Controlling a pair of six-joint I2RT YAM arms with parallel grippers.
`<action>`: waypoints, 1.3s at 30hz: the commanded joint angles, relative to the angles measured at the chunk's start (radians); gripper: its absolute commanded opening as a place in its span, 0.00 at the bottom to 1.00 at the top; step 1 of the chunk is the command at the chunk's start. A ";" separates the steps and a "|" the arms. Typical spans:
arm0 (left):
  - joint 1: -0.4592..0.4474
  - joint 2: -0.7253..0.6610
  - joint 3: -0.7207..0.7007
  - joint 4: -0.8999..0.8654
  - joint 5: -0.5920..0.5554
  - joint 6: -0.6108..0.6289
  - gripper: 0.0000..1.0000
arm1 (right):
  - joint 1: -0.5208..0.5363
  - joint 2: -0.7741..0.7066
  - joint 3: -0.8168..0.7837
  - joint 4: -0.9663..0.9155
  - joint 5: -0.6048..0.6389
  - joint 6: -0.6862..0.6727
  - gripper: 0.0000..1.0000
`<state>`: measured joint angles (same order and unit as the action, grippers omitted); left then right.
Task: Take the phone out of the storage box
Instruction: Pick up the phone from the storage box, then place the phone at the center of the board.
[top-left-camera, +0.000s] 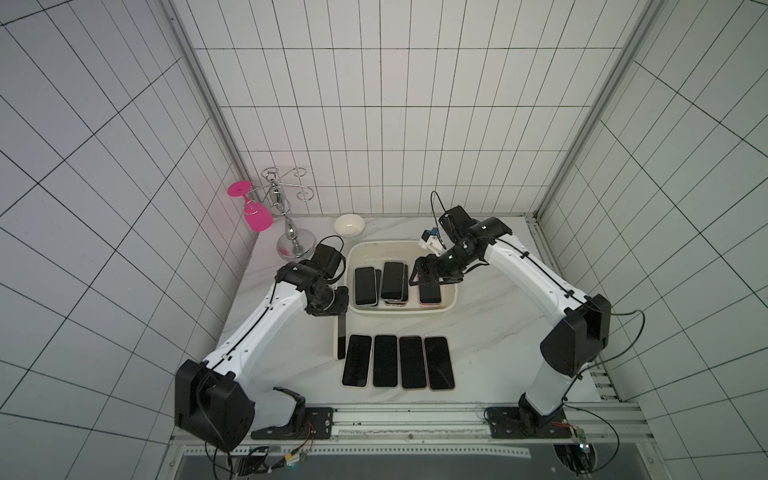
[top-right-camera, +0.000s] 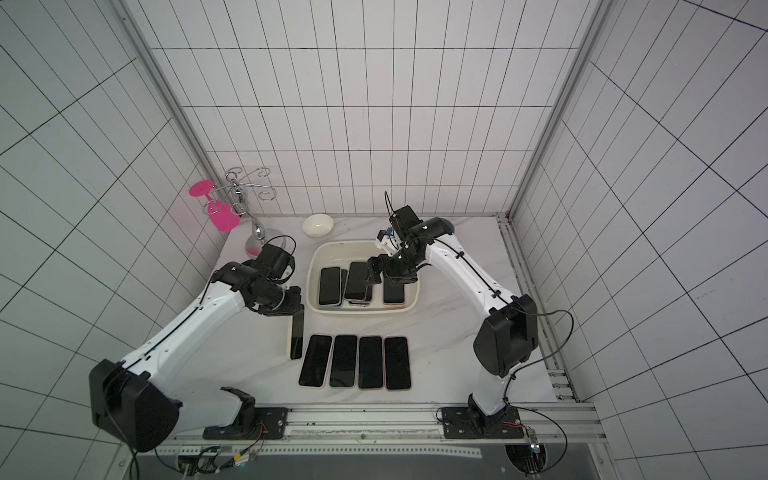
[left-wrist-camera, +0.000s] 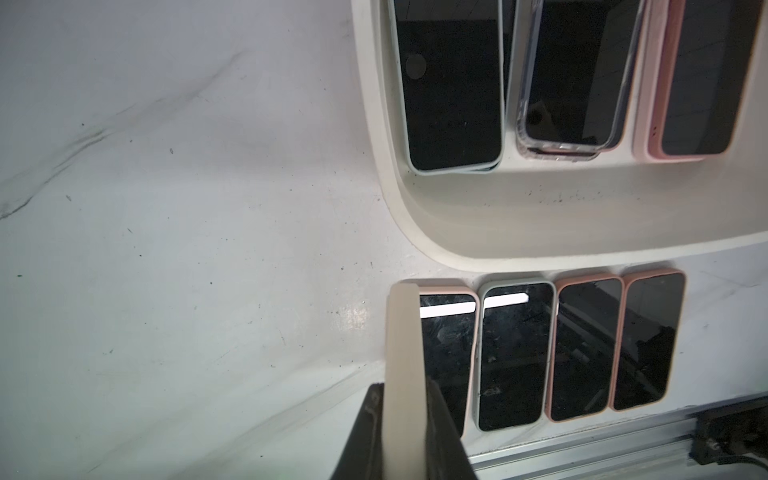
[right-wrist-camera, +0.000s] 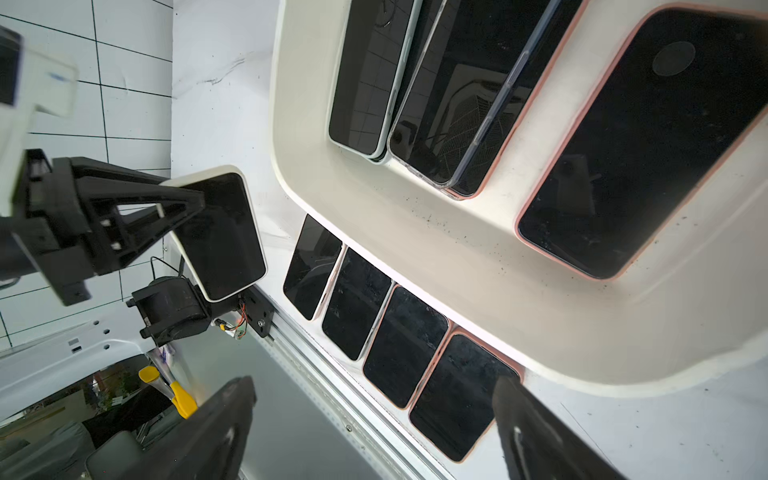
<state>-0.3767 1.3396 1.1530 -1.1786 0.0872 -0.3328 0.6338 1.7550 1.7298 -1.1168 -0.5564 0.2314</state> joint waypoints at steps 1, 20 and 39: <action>-0.010 0.045 0.031 -0.014 -0.056 0.041 0.00 | 0.009 -0.037 -0.037 0.012 -0.017 -0.007 0.93; -0.025 0.180 -0.054 -0.099 0.101 0.025 0.00 | 0.010 0.009 -0.038 0.043 -0.051 -0.013 0.93; -0.021 0.207 -0.069 -0.098 0.076 0.011 0.14 | 0.010 0.043 -0.005 0.022 -0.065 -0.042 0.93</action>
<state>-0.3981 1.5265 1.0698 -1.2720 0.1448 -0.3233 0.6361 1.7889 1.7050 -1.0740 -0.6109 0.2119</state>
